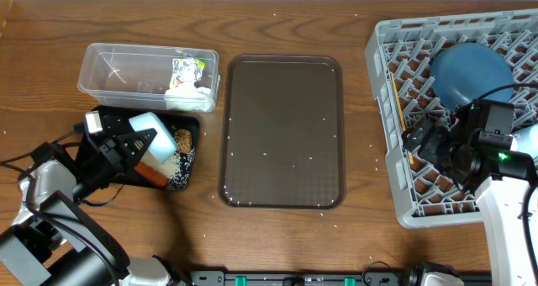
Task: Sort waste into correct bins and load items into the dishwasher rack
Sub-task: 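Tip the white bowl over the black tray to dump the rice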
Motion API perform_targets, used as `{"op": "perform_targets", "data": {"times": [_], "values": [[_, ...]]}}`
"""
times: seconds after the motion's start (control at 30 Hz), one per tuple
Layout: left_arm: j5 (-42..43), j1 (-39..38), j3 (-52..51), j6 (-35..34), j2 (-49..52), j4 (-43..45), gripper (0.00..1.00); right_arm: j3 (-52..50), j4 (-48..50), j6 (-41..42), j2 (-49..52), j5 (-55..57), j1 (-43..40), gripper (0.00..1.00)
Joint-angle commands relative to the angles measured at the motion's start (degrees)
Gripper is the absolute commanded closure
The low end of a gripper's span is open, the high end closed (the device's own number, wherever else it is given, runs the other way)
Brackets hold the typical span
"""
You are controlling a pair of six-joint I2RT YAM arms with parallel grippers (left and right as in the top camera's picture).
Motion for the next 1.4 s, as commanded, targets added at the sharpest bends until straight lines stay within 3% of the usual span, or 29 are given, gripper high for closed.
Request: {"op": "perform_targets", "data": {"times": [0.0,0.1,0.17,0.27,0.33,0.43,0.5,0.53,0.6,0.77,0.97,1.37], "values": [[0.35,0.28,-0.83,4.33,0.11,-0.59,0.94,-0.13,-0.17,-0.50,0.02,0.33,-0.17,0.01],[1.42,0.37,-0.92,3.30,0.22,-1.40,0.94,-0.13,-0.07,-0.48,0.02,0.31,-0.17,0.01],[1.27,0.24,-0.92,6.12,0.22,-0.59,0.94,-0.13,-0.26,-0.48,0.02,0.33,-0.17,0.01],[1.75,0.35,-0.90,2.05,0.07,-1.09,0.94,-0.13,-0.46,-0.48,0.02,0.31,-0.17,0.01],[0.02,0.00,-1.07,5.73,0.07,-1.07,0.94,-0.13,-0.81,-0.48,0.02,0.33,-0.17,0.01],[1.73,-0.04,-1.07,1.68,0.04,-3.91,0.94,-0.13,-0.72,-0.48,0.02,0.33,-0.17,0.01],[-3.39,-0.20,-1.14,8.61,-0.07,-3.06,0.94,-0.13,-0.74,-0.48,0.02,0.33,-0.17,0.01],[-5.97,-0.15,-1.14,7.69,0.02,-1.99,0.94,-0.13,-0.68,-0.48,0.02,0.31,-0.17,0.01],[-2.34,-0.09,-1.18,3.43,0.15,-3.02,0.94,-0.13,-0.59,-0.48,0.02,0.33,-0.17,0.01],[0.94,-0.63,-1.18,6.88,0.11,-3.80,0.94,-0.13,-0.66,-0.48,0.02,0.33,-0.17,0.01],[-1.33,-1.18,-1.22,10.08,0.11,-3.91,0.94,-0.13,-0.87,-0.50,0.02,0.33,-0.17,0.01],[-3.19,-4.07,-1.22,9.46,-0.28,-8.20,0.94,-0.13,-0.63,-0.48,0.02,0.31,-0.17,0.01]]}}
